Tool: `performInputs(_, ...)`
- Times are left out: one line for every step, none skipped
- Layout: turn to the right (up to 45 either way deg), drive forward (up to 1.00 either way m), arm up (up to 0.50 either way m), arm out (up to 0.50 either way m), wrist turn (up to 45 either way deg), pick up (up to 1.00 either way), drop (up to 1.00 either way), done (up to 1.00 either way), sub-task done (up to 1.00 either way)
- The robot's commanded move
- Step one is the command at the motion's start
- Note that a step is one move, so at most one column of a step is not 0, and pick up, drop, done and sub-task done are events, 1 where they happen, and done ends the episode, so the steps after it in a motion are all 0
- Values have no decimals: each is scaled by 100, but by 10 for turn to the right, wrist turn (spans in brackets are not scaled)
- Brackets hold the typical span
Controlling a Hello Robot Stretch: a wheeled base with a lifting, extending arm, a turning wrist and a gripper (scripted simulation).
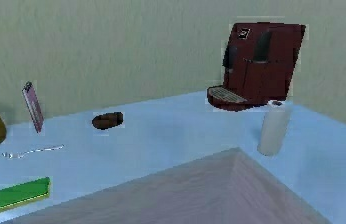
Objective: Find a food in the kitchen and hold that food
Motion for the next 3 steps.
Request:
performInputs(0,30,0,0,0,0,0,0,0)
performInputs(-450,0,0,0,0,0,0,0,0)
performInputs(-450,0,0,0,0,0,0,0,0)
